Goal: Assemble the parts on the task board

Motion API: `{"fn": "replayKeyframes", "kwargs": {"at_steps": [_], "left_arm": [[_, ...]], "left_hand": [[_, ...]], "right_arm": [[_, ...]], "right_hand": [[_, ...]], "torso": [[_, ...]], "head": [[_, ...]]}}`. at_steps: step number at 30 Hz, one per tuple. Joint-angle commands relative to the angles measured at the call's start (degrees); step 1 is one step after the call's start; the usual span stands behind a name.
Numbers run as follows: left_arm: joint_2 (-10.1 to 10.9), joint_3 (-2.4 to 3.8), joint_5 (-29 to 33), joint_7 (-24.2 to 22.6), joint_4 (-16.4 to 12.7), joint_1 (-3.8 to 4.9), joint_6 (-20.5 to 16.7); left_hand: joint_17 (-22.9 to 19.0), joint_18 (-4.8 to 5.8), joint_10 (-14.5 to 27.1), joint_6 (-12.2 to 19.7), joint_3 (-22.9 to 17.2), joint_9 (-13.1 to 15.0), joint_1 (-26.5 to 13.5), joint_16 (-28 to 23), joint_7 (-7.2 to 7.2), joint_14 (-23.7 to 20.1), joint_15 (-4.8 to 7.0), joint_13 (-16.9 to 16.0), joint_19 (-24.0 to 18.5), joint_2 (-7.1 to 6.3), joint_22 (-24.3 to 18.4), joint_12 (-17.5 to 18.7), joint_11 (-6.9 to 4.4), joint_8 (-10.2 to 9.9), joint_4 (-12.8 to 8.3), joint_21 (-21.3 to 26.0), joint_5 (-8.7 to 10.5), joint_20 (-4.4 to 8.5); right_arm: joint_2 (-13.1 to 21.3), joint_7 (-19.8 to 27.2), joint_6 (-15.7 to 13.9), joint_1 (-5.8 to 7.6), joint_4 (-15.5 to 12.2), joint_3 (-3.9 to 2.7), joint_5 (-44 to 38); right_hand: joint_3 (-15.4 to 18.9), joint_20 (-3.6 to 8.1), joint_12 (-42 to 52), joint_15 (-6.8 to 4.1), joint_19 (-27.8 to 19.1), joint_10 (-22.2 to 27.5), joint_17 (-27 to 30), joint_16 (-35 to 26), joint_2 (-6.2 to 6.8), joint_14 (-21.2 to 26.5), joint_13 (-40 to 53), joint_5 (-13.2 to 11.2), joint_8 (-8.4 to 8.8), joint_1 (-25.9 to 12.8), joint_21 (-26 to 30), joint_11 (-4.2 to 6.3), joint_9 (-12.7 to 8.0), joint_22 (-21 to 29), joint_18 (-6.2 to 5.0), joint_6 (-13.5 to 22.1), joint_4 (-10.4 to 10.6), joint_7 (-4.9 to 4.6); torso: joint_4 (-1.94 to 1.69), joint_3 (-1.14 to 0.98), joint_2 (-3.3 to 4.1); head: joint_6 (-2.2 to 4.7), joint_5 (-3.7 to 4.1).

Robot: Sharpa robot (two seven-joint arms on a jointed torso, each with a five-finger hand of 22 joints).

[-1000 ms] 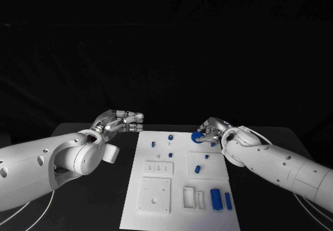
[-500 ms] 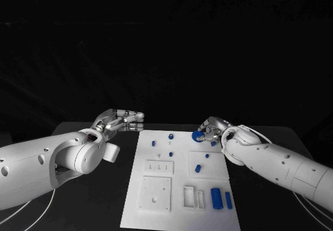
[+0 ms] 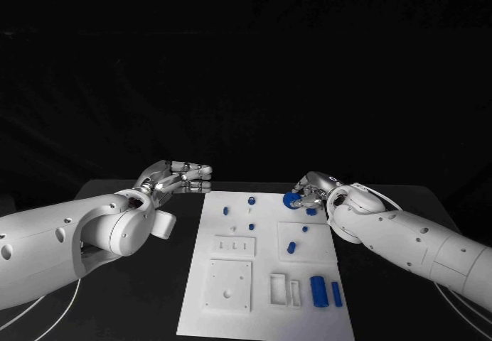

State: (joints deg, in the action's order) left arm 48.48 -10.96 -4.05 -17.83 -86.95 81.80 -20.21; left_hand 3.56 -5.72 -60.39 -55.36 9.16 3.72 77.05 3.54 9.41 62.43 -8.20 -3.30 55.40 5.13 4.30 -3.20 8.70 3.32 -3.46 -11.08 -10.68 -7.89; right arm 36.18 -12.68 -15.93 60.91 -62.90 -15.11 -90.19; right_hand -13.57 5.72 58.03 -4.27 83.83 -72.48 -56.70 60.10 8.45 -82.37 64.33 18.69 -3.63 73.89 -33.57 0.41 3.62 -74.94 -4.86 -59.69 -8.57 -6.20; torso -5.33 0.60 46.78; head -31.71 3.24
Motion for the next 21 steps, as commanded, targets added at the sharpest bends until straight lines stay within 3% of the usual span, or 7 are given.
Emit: {"fn": "replayKeyframes", "kwargs": {"at_steps": [1, 6, 11, 21], "left_arm": [[-0.13, 0.02, -0.35, -0.29, -0.05, 0.05, 0.63], [-0.11, 0.01, -0.35, -0.31, -0.05, 0.05, 0.61], [-0.09, 0.01, -0.35, -0.30, -0.08, 0.05, 0.62], [-0.01, 0.01, -0.33, -0.33, -0.13, 0.06, 0.51]], "left_hand": [[0.09, 0.83, -0.38, 0.35, -0.08, 0.07, -0.01, 0.22, -0.07, 0.27, -0.05, -0.04, 0.07, 0.49, -0.08, -0.28, 0.02, 0.25, -0.21, -0.34, -0.18, 0.28], [0.09, 0.83, -0.38, 0.35, -0.08, 0.07, -0.01, 0.22, -0.07, 0.27, -0.05, -0.04, 0.07, 0.49, -0.08, -0.28, 0.02, 0.25, -0.21, -0.34, -0.18, 0.28], [0.09, 0.83, -0.38, 0.35, -0.08, 0.07, -0.01, 0.22, -0.07, 0.27, -0.05, -0.04, 0.07, 0.49, -0.08, -0.28, 0.02, 0.25, -0.21, -0.34, -0.18, 0.28], [0.09, 0.83, -0.38, 0.35, -0.05, 0.07, -0.10, 0.23, -0.06, 0.28, -0.05, -0.03, 0.08, 0.53, -0.08, -0.28, 0.03, 0.26, -0.24, -0.34, -0.23, 0.27]], "right_arm": [[0.04, -0.62, 1.26, -0.16, -0.16, 0.08, -1.51], [0.01, -0.45, -0.34, -0.16, -0.51, 0.08, -1.62], [0.13, -0.09, -1.95, -0.16, -1.26, 0.08, -1.90], [0.96, 0.17, -5.77, -0.15, -6.76, 0.07, -5.22]], "right_hand": [[-0.28, -0.21, 0.40, -0.07, 2.89, -0.39, -0.12, 0.33, 0.01, -0.30, 0.15, 0.23, 0.09, -0.33, -0.43, -0.07, 0.05, -0.47, -0.93, 0.02, -0.49, 0.08], [-4.64, -0.02, 1.34, -0.28, 2.94, -0.84, -0.43, 0.49, -0.25, -0.34, 0.94, -0.72, 0.12, -1.24, -0.93, 0.23, 0.08, -1.05, -0.79, -2.22, -2.07, 0.46], [-8.21, 0.32, 1.76, -0.65, 2.95, -1.09, -0.48, 0.46, -0.70, -0.34, 1.38, -1.30, 0.06, -2.14, -1.62, 0.78, 0.20, -1.51, -0.40, -5.31, -2.33, 1.28], [-9.36, 0.55, 2.15, -0.82, 3.08, -1.59, -0.56, 0.46, -0.35, -0.41, 1.84, -0.67, 0.05, -2.96, -3.14, 0.97, 0.19, -2.25, -0.08, -6.29, -2.35, 1.55]], "torso": [[-0.06, 0.00, -0.02], [-0.07, -0.01, -0.05], [-0.02, 0.01, -0.08], [0.06, 0.04, -0.14]], "head": [[-0.04, 0.07], [-0.01, 0.03], [0.09, 0.01], [0.45, -0.17]]}}
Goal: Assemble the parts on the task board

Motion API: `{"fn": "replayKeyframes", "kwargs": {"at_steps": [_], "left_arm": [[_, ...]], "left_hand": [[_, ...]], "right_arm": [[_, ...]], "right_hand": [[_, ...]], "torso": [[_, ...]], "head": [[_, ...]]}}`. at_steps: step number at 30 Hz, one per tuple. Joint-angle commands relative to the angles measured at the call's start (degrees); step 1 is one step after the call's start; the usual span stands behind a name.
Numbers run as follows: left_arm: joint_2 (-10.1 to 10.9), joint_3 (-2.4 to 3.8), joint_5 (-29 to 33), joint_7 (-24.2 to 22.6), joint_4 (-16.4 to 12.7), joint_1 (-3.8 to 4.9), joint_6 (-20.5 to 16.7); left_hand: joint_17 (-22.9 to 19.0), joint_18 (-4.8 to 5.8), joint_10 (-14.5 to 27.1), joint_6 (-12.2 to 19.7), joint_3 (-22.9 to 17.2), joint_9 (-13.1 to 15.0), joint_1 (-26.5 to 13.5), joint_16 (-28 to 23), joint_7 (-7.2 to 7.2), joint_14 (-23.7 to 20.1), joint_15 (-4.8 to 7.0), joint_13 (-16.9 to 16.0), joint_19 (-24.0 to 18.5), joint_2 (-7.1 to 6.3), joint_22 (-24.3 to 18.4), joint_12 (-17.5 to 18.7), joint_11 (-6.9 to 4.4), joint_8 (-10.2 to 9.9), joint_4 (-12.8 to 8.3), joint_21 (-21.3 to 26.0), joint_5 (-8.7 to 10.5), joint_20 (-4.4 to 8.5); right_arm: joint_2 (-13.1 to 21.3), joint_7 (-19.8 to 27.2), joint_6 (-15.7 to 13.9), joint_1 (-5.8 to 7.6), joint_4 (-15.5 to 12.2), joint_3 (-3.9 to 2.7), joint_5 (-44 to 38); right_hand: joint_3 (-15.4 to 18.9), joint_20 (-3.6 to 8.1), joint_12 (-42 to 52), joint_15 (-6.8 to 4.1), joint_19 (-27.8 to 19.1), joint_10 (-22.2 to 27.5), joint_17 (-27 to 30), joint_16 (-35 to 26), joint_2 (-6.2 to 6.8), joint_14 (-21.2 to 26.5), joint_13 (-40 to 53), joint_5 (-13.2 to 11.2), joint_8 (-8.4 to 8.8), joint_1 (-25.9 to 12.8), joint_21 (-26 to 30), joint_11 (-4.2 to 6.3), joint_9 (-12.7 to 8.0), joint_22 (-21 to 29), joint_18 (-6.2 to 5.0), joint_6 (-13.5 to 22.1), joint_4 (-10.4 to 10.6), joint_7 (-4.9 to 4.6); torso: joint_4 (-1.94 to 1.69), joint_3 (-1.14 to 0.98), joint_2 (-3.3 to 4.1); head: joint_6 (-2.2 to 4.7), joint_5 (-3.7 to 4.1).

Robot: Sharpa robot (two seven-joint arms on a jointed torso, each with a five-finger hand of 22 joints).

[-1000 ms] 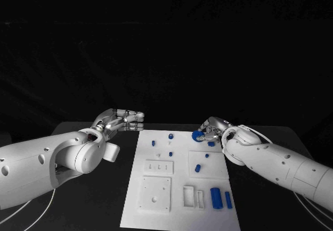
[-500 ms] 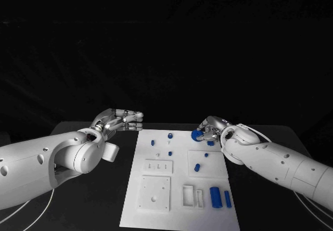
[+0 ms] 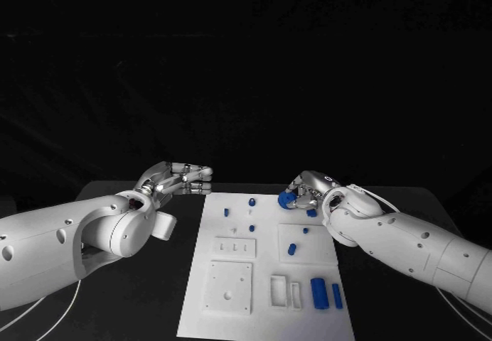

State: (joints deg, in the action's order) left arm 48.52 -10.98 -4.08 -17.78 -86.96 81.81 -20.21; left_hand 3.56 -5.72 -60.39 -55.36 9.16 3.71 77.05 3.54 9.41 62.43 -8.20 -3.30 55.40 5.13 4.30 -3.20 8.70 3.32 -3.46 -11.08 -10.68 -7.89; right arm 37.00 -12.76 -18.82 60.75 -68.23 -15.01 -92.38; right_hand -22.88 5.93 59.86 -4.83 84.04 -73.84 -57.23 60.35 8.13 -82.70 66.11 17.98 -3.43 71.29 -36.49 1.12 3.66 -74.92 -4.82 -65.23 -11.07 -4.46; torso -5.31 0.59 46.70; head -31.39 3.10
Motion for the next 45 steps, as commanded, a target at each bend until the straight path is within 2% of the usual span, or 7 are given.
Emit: {"fn": "replayKeyframes", "kwargs": {"at_steps": [1, 9, 14, 17, 21, 32, 45], "left_arm": [[-0.05, 0.02, -0.29, -0.38, -0.14, 0.05, 0.51], [-0.04, 0.03, -0.24, -0.37, -0.31, 0.05, 0.44], [-0.12, 0.03, -0.20, -0.33, -0.45, 0.06, 0.44], [-0.20, 0.03, -0.19, -0.31, -0.54, 0.06, 0.44], [-0.33, 0.03, -0.18, -0.27, -0.59, 0.06, 0.44], [-0.69, 0.04, -0.18, -0.20, -0.61, 0.07, 0.51], [-0.62, 0.04, -0.18, -0.11, -0.65, 0.08, 0.55]], "left_hand": [[0.09, 0.83, -0.38, 0.35, -0.05, 0.08, -0.10, 0.23, -0.06, 0.28, -0.05, -0.03, 0.08, 0.53, -0.08, -0.28, 0.03, 0.26, -0.24, -0.34, -0.23, 0.27], [0.09, 0.83, -0.38, 0.35, -0.05, 0.08, -0.10, 0.23, -0.06, 0.28, -0.05, -0.03, 0.08, 0.53, -0.08, -0.28, 0.03, 0.26, -0.24, -0.34, -0.23, 0.27], [0.09, 0.83, -0.38, 0.35, -0.05, 0.08, -0.10, 0.23, -0.06, 0.28, -0.05, -0.03, 0.08, 0.53, -0.08, -0.28, 0.03, 0.26, -0.24, -0.34, -0.23, 0.27], [0.09, 0.83, -0.38, 0.35, -0.05, 0.08, -0.10, 0.23, -0.06, 0.28, -0.05, -0.03, 0.08, 0.53, -0.08, -0.28, 0.03, 0.26, -0.24, -0.34, -0.23, 0.27], [0.09, 0.83, -0.38, 0.35, -0.05, 0.08, -0.10, 0.23, -0.06, 0.28, -0.05, -0.03, 0.08, 0.53, -0.08, -0.28, 0.03, 0.26, -0.24, -0.34, -0.23, 0.27], [0.09, 0.83, -0.38, 0.35, -0.05, 0.08, -0.10, 0.23, -0.06, 0.28, -0.05, -0.03, 0.08, 0.53, -0.08, -0.28, 0.03, 0.26, -0.24, -0.34, -0.23, 0.27], [0.09, 0.83, -0.39, 0.33, -0.06, 0.08, -0.05, 0.22, -0.07, 0.28, -0.05, -0.03, 0.09, 0.52, -0.08, -0.28, 0.01, 0.25, -0.27, -0.34, -0.22, 0.28]], "right_arm": [[0.20, 0.20, -3.22, 0.01, -2.23, -0.02, -3.61], [-0.80, -0.16, -4.53, 0.01, -6.72, -0.02, -7.43], [-2.59, -0.48, -4.60, 0.01, -7.62, 0.18, -9.44], [-3.67, -0.74, -4.54, 0.01, -7.40, 0.51, -10.37], [-5.09, -1.06, -4.36, 0.01, -6.56, 1.08, -11.41], [-8.03, -1.00, -3.43, 0.00, -3.21, 2.78, -12.71], [-8.39, -1.02, -2.26, -0.02, -2.59, 3.37, -13.11]], "right_hand": [[-0.03, 0.35, 0.34, -0.27, 2.86, -0.28, 0.01, 0.18, 0.00, -0.06, 0.08, -0.18, -0.15, -0.40, -0.32, 0.26, 0.14, -2.32, -0.09, -0.80, 0.21, -0.16], [0.06, 0.38, 0.35, -0.30, 2.85, -0.41, -0.02, 0.20, 0.21, -0.08, 0.16, -0.97, -0.14, -0.41, -0.47, 0.31, 0.13, -2.48, -0.02, -1.01, 0.54, -0.07], [0.03, 0.38, 0.32, -0.29, 2.86, -0.42, -0.01, 0.19, 0.35, -0.08, 0.19, -1.24, -0.14, -0.38, -0.60, 0.31, 0.12, -2.57, 0.05, -0.99, 0.82, -0.07], [0.03, 0.38, 0.32, -0.29, 2.86, -0.42, -0.01, 0.19, 0.35, -0.08, 0.19, -1.24, -0.14, -0.38, -0.60, 0.31, 0.12, -2.57, 0.05, -0.99, 0.82, -0.07], [0.00, 0.38, 0.27, -0.29, 2.87, -0.41, -0.01, 0.19, 0.39, -0.08, 0.19, -1.37, -0.13, -0.34, -0.64, 0.30, 0.12, -2.61, 0.10, -0.96, 0.97, -0.08], [-0.19, 0.36, 0.09, -0.26, 2.86, -0.35, 0.13, 0.05, 0.55, -0.07, 0.11, -1.48, -0.14, -0.23, -0.48, 0.27, 0.12, -2.62, 0.15, -0.82, 1.27, -0.12], [-0.12, 0.36, 0.10, -0.25, 2.87, -0.39, 0.17, 0.03, 0.65, -0.09, 0.16, -1.39, -0.14, -0.22, -0.41, 0.27, 0.12, -2.63, 0.19, -0.83, 1.45, -0.12]], "torso": [[0.01, 0.07, -0.05], [-0.08, 0.09, 0.00], [-0.17, 0.20, 0.02], [-0.29, 0.27, 0.08], [-0.44, 0.19, 0.14], [-0.25, 0.07, 0.16], [-0.07, -0.07, 0.13]], "head": [[0.15, -0.02], [0.44, -0.26], [0.59, -0.51], [0.65, -0.56], [0.55, -0.65], [0.31, -0.99], [-0.01, -1.27]]}}
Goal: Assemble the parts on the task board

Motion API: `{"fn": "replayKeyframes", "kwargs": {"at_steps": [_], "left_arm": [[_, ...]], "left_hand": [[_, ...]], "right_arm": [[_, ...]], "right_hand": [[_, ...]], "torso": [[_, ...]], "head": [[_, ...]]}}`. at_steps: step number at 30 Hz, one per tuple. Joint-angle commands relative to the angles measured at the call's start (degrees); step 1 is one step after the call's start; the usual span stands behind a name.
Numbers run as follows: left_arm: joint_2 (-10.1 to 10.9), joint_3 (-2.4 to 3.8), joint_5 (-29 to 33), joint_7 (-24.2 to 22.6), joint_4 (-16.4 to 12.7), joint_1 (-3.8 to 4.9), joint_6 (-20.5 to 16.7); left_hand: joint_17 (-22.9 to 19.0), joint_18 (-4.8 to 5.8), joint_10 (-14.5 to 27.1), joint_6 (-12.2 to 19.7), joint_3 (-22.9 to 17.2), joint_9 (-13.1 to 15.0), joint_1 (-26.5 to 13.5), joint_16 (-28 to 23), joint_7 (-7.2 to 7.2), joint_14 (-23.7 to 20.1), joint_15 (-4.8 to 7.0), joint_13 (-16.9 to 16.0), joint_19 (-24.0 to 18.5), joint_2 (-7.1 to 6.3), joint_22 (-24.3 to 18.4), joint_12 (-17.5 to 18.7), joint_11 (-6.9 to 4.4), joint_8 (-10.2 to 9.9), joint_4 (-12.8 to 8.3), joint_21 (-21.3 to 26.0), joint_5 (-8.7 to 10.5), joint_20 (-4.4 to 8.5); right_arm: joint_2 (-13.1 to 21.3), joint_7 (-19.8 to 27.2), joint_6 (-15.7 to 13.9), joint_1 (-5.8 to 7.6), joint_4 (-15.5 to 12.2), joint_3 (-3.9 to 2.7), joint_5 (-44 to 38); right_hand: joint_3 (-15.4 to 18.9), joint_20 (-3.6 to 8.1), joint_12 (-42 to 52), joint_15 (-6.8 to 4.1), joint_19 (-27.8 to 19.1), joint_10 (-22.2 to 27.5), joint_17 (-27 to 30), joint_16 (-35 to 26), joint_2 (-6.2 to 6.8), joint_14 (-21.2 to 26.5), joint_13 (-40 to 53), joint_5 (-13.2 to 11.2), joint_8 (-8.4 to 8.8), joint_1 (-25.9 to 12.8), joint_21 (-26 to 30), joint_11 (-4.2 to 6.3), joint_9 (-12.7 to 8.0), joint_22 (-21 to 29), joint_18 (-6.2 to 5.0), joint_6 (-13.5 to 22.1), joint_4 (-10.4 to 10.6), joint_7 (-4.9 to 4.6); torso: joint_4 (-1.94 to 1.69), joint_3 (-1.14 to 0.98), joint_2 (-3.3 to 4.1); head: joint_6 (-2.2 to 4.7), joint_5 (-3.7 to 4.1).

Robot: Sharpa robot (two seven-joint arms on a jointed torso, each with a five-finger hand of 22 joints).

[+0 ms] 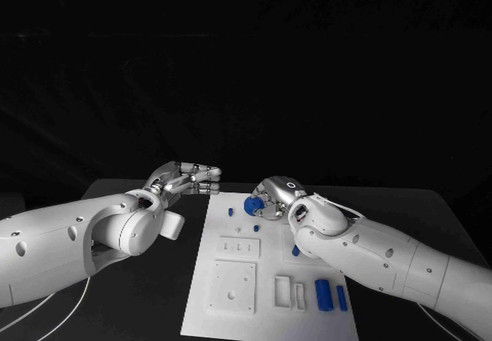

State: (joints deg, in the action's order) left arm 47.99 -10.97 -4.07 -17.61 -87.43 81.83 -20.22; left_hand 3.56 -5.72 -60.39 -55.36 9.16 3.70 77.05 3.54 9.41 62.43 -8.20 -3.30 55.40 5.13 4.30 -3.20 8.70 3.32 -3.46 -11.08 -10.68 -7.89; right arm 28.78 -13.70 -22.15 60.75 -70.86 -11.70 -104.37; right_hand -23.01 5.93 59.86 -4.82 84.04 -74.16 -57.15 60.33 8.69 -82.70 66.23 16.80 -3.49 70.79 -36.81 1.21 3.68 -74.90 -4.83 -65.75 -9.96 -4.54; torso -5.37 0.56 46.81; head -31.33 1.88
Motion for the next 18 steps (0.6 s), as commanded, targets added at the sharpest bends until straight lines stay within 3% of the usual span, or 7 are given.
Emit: {"fn": "replayKeyframes", "kwargs": {"at_steps": [1, 6, 18], "left_arm": [[-0.10, 0.03, -0.19, -0.27, -0.18, 0.06, 0.57], [-0.15, 0.03, -0.19, -0.23, -0.11, 0.06, 0.58], [-0.18, 0.04, -0.19, -0.21, -0.12, 0.07, 0.64]], "left_hand": [[0.09, 0.83, -0.39, 0.33, -0.06, 0.09, -0.05, 0.22, -0.07, 0.28, -0.05, -0.03, 0.09, 0.52, -0.08, -0.28, 0.01, 0.25, -0.27, -0.34, -0.22, 0.28], [0.09, 0.83, -0.39, 0.33, -0.06, 0.09, -0.05, 0.22, -0.07, 0.28, -0.05, -0.03, 0.09, 0.52, -0.08, -0.28, 0.01, 0.25, -0.27, -0.34, -0.22, 0.28], [0.09, 0.83, -0.39, 0.33, -0.06, 0.09, -0.05, 0.22, -0.07, 0.28, -0.05, -0.03, 0.09, 0.52, -0.08, -0.28, 0.01, 0.25, -0.27, -0.34, -0.22, 0.28]], "right_arm": [[-0.22, -0.06, 1.12, -0.02, 0.10, 0.14, -1.12], [-0.35, -0.01, 1.56, -0.02, 0.38, 0.61, -1.12], [-0.79, 0.06, 2.17, -0.03, 1.34, 1.20, -1.07]], "right_hand": [[0.01, 0.36, 0.10, -0.25, 2.87, -0.07, 0.09, 0.04, 0.09, -0.09, 0.04, -0.21, -0.08, 0.27, -0.09, 0.18, 0.10, -2.65, 0.20, -0.32, 0.34, -0.04], [0.19, 0.37, 0.16, -0.26, 2.90, -0.13, 0.09, 0.06, 0.05, -0.09, 0.11, -0.25, -0.08, 0.28, -0.15, 0.18, 0.10, -2.68, 0.23, -0.29, 0.51, -0.03], [0.23, 0.37, 0.13, -0.26, 2.91, -0.11, 0.12, 0.03, 0.07, -0.08, 0.09, -0.30, -0.05, 0.27, -0.18, 0.16, 0.08, -2.69, 0.23, -0.17, 0.55, -0.06]], "torso": [[-0.04, -0.03, 0.02], [-0.21, 0.03, 0.02], [-0.01, 0.08, -0.03]], "head": [[-0.06, -0.07], [-0.14, -0.08], [-0.35, -0.33]]}}
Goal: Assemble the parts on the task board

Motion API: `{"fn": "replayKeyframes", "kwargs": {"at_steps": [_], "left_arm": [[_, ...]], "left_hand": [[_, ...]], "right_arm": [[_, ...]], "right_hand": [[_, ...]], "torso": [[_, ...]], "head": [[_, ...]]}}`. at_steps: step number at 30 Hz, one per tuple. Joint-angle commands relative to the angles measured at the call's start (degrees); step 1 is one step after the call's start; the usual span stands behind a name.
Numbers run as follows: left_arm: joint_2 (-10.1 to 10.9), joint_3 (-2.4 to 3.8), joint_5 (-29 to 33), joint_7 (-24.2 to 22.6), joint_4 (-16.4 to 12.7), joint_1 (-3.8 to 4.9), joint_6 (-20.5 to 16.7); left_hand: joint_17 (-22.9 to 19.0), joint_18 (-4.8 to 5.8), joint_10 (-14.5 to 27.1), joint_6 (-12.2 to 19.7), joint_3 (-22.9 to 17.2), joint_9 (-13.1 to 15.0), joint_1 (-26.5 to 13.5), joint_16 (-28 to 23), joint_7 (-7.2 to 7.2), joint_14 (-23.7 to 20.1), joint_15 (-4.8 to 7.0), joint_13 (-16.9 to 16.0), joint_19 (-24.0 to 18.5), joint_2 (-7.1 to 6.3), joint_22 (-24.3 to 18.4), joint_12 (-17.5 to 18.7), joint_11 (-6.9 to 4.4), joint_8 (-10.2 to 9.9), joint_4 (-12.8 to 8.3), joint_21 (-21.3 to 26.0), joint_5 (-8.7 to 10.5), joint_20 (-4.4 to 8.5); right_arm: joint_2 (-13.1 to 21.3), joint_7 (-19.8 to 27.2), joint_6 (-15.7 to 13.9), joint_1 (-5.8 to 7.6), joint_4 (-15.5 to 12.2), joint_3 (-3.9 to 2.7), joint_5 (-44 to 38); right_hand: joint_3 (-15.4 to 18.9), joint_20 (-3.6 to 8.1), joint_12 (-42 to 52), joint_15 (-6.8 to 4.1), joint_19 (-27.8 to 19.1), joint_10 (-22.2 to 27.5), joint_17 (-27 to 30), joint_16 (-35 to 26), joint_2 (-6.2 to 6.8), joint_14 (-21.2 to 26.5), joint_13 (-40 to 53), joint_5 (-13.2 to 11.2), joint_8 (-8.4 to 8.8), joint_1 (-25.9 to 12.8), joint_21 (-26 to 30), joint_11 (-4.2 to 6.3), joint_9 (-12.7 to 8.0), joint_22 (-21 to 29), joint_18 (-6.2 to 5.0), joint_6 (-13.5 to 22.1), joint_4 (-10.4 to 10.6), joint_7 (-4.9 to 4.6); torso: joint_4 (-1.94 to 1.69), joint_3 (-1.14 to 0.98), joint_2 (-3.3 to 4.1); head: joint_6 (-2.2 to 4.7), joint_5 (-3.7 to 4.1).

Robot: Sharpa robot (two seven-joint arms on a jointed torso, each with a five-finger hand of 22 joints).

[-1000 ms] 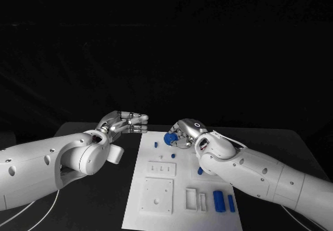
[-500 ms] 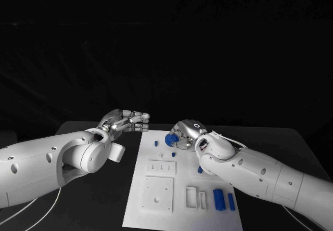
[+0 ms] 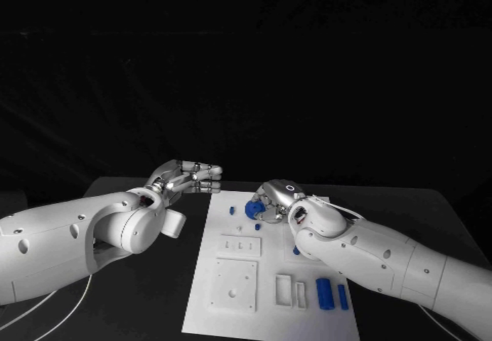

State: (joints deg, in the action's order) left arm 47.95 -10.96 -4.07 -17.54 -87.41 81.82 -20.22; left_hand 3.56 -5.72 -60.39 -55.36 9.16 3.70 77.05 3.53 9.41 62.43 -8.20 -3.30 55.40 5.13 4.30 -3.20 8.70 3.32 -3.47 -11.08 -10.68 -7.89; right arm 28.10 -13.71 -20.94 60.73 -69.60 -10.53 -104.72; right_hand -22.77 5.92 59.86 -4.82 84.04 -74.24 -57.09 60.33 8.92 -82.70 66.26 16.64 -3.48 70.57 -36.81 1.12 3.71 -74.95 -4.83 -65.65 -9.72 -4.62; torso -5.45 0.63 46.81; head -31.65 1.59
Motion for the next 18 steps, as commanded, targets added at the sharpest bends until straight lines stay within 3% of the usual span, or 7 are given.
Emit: {"fn": "replayKeyframes", "kwargs": {"at_steps": [1, 18], "left_arm": [[-0.14, 0.04, -0.18, -0.28, -0.15, 0.07, 0.64], [-0.20, 0.07, -0.18, -0.27, -0.19, 0.08, 0.64]], "left_hand": [[0.09, 0.83, -0.39, 0.33, -0.06, 0.09, -0.05, 0.23, -0.07, 0.28, -0.04, -0.03, 0.09, 0.52, -0.08, -0.28, 0.01, 0.25, -0.27, -0.34, -0.22, 0.28], [0.09, 0.83, -0.39, 0.33, -0.06, 0.09, -0.05, 0.23, -0.07, 0.28, -0.04, -0.03, 0.09, 0.52, -0.08, -0.28, 0.01, 0.25, -0.27, -0.34, -0.22, 0.28]], "right_arm": [[-0.15, 0.06, 1.00, -0.02, 0.17, 0.06, -0.72], [-1.12, -0.23, 0.78, -0.02, 1.70, 0.16, -0.74]], "right_hand": [[-0.01, 0.37, 0.13, -0.26, 2.91, -0.03, 0.05, 0.03, -0.16, -0.08, 0.06, -0.14, -0.06, 0.49, -0.18, 0.25, 0.06, -2.64, 0.23, -0.27, 0.31, 0.02], [-0.12, 0.35, -0.13, -0.24, 2.89, 0.18, 0.16, -0.05, -0.23, -0.06, -0.06, -0.49, -0.06, 0.50, -0.14, 0.20, 0.05, -2.67, 0.20, 0.16, 0.79, -0.07]], "torso": [[0.08, 0.00, -0.04], [0.07, -0.05, -0.05]], "head": [[-0.06, -0.04], [0.12, 0.09]]}}
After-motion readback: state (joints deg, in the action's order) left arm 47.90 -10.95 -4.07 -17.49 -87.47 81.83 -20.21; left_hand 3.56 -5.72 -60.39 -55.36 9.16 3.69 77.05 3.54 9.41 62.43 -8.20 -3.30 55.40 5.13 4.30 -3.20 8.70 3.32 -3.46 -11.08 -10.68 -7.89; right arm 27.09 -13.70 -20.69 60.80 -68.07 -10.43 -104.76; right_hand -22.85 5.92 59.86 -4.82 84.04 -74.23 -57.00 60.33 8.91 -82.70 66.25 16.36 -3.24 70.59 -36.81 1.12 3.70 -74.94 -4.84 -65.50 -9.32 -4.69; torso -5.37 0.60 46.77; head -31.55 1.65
